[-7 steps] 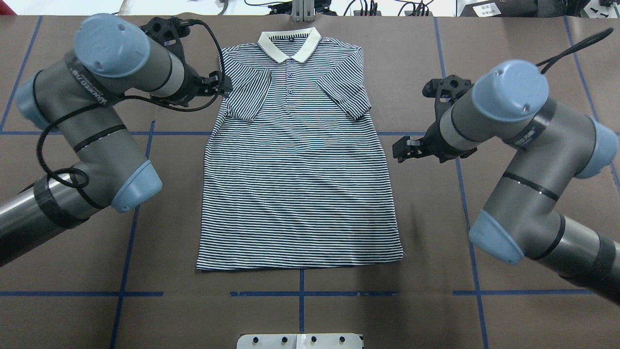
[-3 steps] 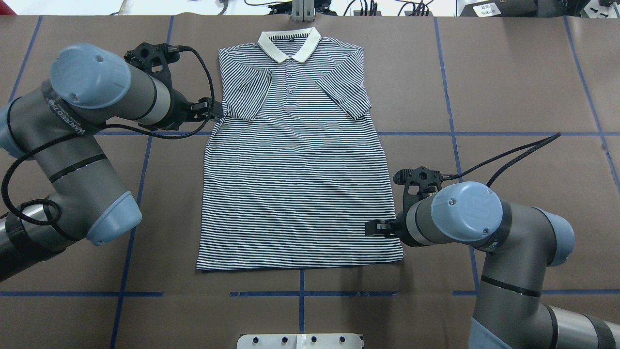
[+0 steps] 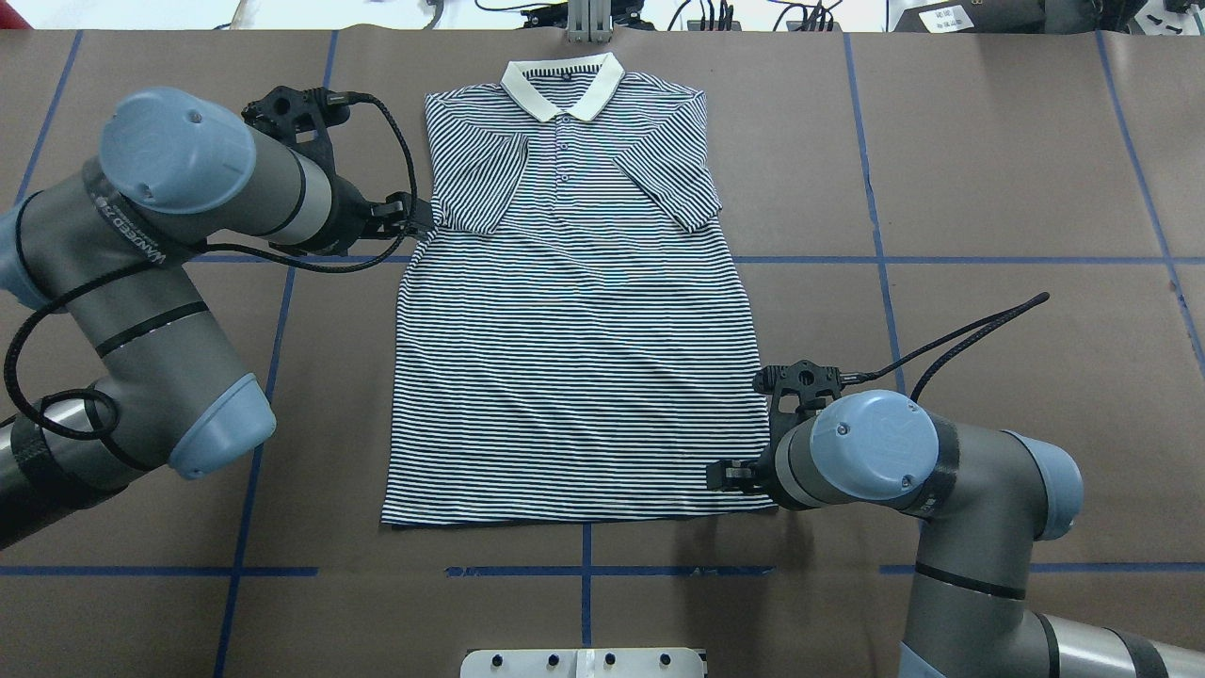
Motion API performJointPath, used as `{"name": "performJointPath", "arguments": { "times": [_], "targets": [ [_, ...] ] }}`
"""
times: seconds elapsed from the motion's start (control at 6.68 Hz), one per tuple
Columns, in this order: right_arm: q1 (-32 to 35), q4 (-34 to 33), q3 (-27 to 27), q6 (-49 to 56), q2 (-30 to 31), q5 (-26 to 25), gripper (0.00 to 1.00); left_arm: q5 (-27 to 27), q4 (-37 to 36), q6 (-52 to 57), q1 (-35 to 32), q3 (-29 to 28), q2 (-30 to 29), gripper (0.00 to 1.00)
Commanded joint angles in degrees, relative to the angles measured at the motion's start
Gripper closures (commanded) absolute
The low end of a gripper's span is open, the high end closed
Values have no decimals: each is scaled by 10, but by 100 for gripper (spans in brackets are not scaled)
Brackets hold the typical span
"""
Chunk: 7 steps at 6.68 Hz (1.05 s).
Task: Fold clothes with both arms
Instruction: 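Move the right gripper to the hem corner nearest it while left holds shoulder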
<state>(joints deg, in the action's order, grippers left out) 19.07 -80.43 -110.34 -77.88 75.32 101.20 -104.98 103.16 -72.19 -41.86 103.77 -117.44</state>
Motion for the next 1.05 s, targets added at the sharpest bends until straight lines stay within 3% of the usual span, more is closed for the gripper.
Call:
{"name": "performJointPath", "arguments": {
  "times": [0.0, 0.15, 0.6, 0.9],
  "targets": [
    [1, -1, 3, -1, 3, 21, 0, 0, 0, -4, 3, -2, -4, 0],
    [1, -2, 7, -1, 5, 20, 0, 0, -1, -6, 3, 0, -4, 0],
    [3, -2, 13, -1, 4, 20, 18, 0, -2, -7, 2, 7, -5, 0],
    [9, -2, 15, 0, 4, 21, 65, 0, -2, -8, 3, 9, -5, 0]
  ]
}}
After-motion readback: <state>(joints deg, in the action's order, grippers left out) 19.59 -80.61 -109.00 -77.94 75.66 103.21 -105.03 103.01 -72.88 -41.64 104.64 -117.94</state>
